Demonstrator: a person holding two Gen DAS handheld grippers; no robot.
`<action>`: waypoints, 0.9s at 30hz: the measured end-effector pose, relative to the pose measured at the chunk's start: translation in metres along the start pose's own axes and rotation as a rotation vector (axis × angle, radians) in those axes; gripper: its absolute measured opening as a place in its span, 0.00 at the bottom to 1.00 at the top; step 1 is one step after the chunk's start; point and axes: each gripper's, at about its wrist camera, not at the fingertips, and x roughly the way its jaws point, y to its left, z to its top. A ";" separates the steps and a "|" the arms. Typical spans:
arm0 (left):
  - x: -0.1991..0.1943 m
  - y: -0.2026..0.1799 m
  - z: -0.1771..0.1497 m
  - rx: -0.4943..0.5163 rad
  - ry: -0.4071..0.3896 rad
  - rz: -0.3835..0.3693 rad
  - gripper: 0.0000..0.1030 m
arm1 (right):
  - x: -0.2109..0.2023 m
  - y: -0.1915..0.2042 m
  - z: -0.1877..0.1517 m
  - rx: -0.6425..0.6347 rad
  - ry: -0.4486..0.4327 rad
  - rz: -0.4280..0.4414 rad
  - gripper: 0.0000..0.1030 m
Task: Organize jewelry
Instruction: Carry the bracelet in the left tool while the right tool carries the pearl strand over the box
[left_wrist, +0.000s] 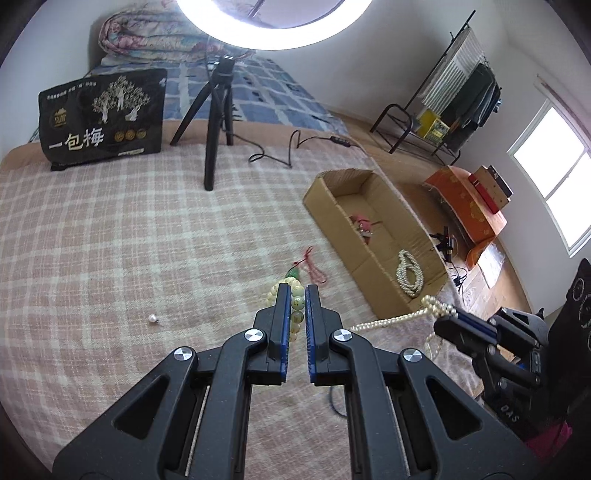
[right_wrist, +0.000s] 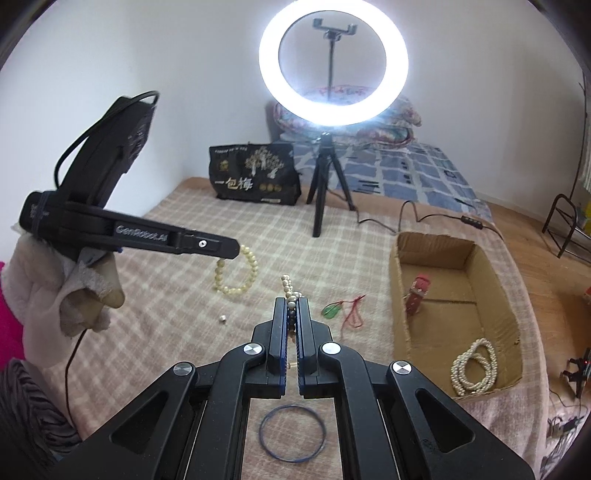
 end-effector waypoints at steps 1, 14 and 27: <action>-0.001 -0.004 0.001 0.005 -0.003 -0.005 0.05 | -0.003 -0.005 0.002 0.007 -0.006 -0.007 0.02; 0.012 -0.059 0.005 0.076 -0.016 -0.070 0.05 | -0.022 -0.061 0.009 0.065 -0.034 -0.107 0.02; 0.045 -0.113 0.024 0.125 -0.020 -0.135 0.05 | -0.009 -0.129 0.027 0.079 -0.020 -0.194 0.02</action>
